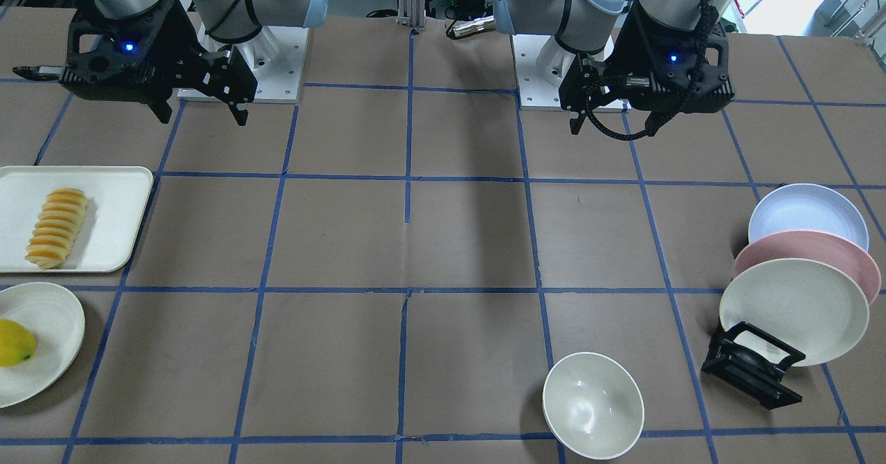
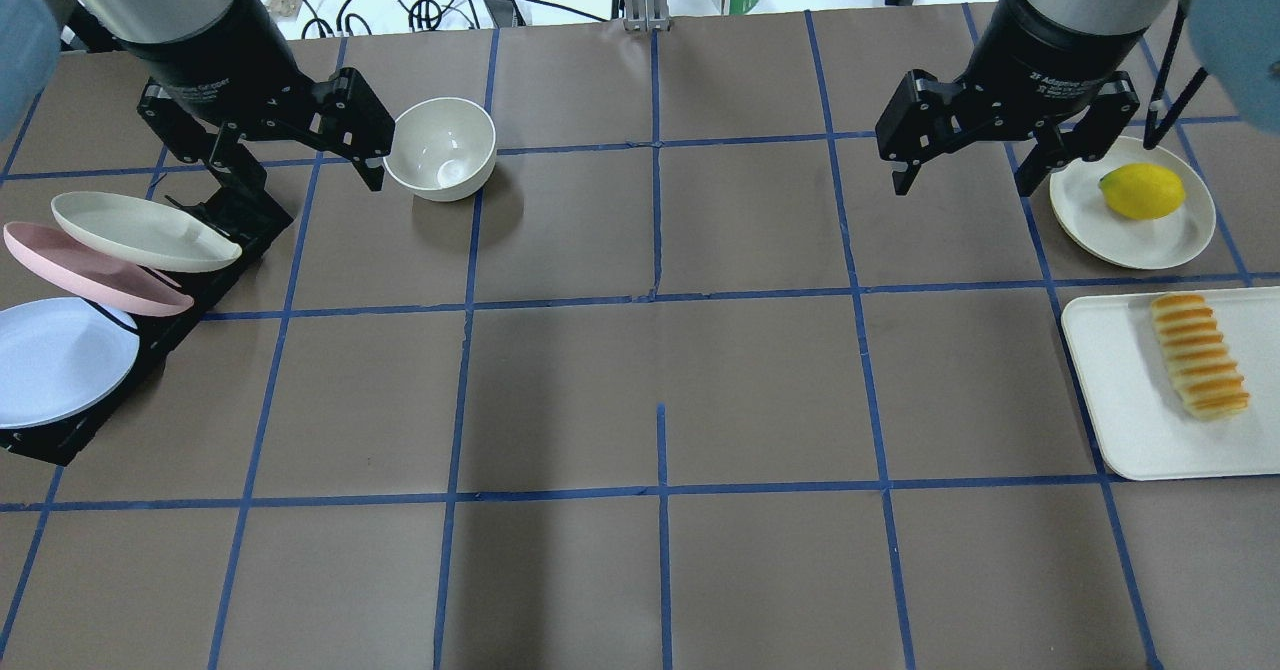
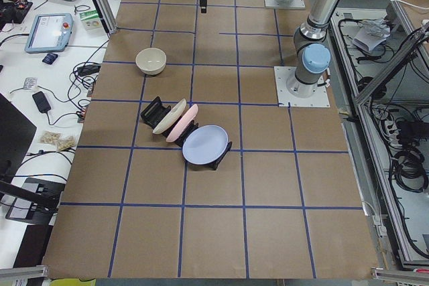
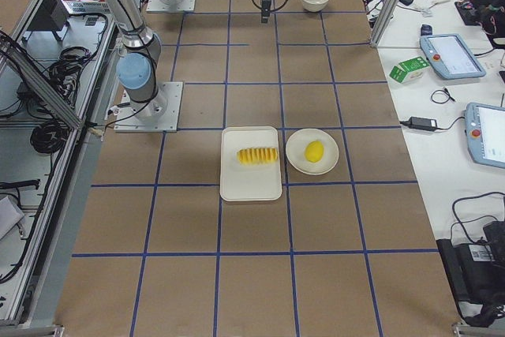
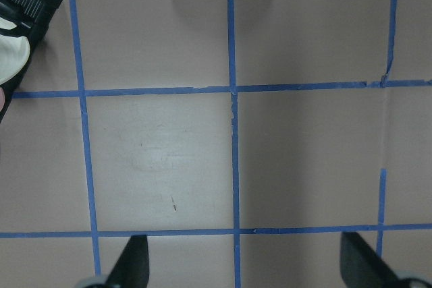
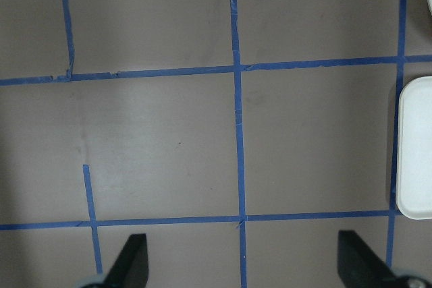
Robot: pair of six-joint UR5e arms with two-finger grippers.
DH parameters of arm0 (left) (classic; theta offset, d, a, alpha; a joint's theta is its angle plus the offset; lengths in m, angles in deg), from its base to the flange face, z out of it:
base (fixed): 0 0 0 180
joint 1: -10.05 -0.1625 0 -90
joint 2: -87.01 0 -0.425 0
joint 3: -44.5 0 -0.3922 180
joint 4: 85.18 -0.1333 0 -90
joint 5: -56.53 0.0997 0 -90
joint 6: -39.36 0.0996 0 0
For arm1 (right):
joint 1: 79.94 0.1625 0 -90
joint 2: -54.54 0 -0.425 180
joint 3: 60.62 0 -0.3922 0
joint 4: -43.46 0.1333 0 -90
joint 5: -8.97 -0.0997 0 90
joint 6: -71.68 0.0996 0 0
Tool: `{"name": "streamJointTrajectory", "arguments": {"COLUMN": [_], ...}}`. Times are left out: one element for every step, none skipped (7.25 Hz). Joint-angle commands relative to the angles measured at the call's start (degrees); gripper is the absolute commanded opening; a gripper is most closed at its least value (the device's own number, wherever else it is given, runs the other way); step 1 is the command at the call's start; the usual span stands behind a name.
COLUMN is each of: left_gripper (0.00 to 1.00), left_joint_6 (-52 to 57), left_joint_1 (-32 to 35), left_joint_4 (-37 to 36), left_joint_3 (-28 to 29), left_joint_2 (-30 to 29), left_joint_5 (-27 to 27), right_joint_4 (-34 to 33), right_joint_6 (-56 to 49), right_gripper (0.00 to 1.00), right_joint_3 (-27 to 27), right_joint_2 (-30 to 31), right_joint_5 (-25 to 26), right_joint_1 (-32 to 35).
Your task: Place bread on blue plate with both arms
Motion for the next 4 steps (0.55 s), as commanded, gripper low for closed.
{"name": "streamJointTrajectory", "arguments": {"left_gripper": [1.0,1.0,1.0,1.0], "left_joint_6": [0.0,0.0,-0.5,0.1], "left_joint_1": [0.0,0.0,0.0,-1.6], "left_joint_4": [0.0,0.0,0.3,4.2], "left_joint_3": [0.0,-0.1,0.1,1.2], "left_joint_2": [0.0,0.0,0.6,1.3], "left_joint_5": [-0.1,-0.1,0.4,1.1], "right_joint_4": [0.0,-0.1,-0.1,-0.2], "right_joint_6": [0.0,-0.1,-0.1,-0.1], "right_gripper": [1.0,1.0,1.0,1.0], "right_joint_3": [1.0,1.4,1.4,1.4], "right_joint_2": [0.0,0.1,0.0,-0.2], "right_joint_5": [0.1,0.4,0.4,-0.1], "right_joint_1": [-0.2,-0.2,-0.4,-0.8]}}
